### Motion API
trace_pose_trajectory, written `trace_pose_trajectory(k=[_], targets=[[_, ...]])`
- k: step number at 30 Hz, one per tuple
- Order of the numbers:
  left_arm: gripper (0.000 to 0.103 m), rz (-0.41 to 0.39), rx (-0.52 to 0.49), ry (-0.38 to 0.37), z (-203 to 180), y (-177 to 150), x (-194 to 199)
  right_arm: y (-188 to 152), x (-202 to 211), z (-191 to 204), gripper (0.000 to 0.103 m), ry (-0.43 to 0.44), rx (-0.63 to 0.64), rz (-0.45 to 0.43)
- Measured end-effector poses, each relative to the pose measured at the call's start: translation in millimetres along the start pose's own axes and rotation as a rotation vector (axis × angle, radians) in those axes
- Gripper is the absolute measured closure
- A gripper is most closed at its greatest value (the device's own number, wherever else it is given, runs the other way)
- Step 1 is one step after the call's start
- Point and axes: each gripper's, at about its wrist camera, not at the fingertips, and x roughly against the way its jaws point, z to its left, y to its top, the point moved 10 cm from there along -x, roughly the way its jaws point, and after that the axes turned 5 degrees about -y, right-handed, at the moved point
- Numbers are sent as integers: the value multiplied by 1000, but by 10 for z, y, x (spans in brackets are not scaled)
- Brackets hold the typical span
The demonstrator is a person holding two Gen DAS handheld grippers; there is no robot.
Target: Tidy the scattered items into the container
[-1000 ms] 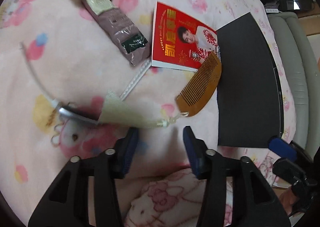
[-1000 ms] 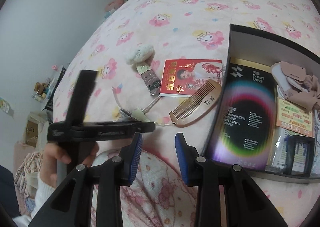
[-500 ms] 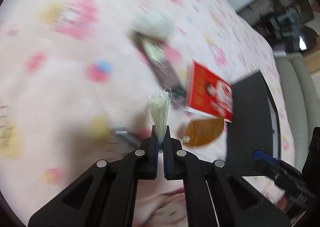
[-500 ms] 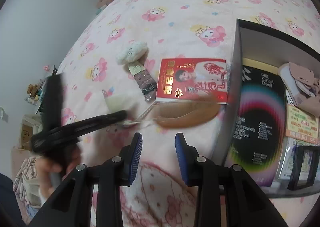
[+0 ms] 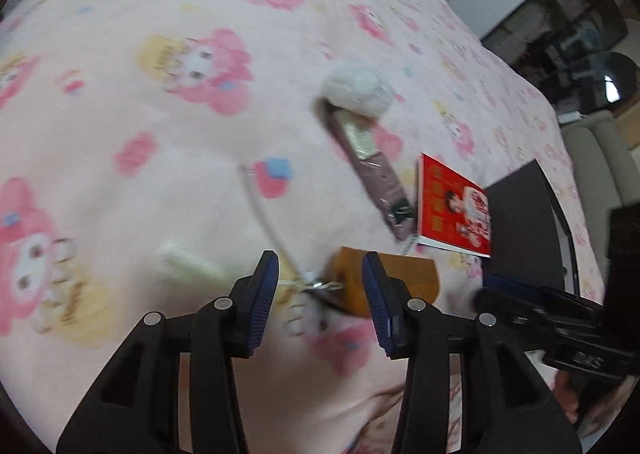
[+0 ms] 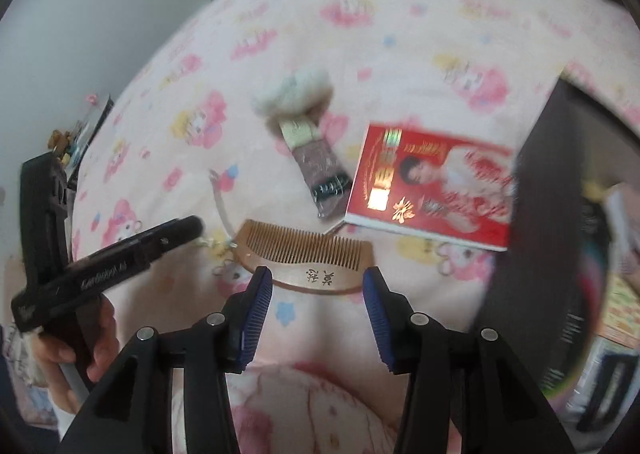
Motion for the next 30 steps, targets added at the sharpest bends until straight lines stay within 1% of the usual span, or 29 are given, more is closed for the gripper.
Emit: trace_pose_trajectory(k=[2,4,6,7,8,9,11,12,13,17,20,23,26,30], targets=[[64,24,-1,0,-79,22,-177,23,-223,-121,60,4,-58,58],[64,39,5,23,-86,38,-303,41,-386,-150,58,47,-114,92],[65,66,23,60,-35,23,-381,-6,-592,-160,54,87,-179,161],[65,79,38,73,-18,16,-399,-27,-668,-144,52,91,-175,180],[65,84,53,71,-14,13,-396,-46,-722,-124,50,95,-162,191],[65,85,63,63,-21,9,-385,-48,-735,-110,50,109,-160,190],[67,90,67,43,-54,-8,-360,-24,-697,-101,53,128,-159,163],[67,89,71,31,-78,-16,-338,-16,-669,-94,60,123,-146,148],[68,85,74,24,-99,-20,-304,-9,-625,-68,61,121,-125,128],[68,52,94,-18,-212,-26,-111,-4,-373,23,63,68,-44,43],[68,11,97,-65,-370,-11,123,-9,-80,68,65,60,-17,-25],[69,-30,71,-96,-603,10,366,2,232,56,65,84,-36,-84],[69,-53,33,-129,-889,51,560,6,611,16,65,105,-56,-158],[69,-41,-36,-154,-1388,57,603,-29,1044,-171,65,123,-103,-238]])
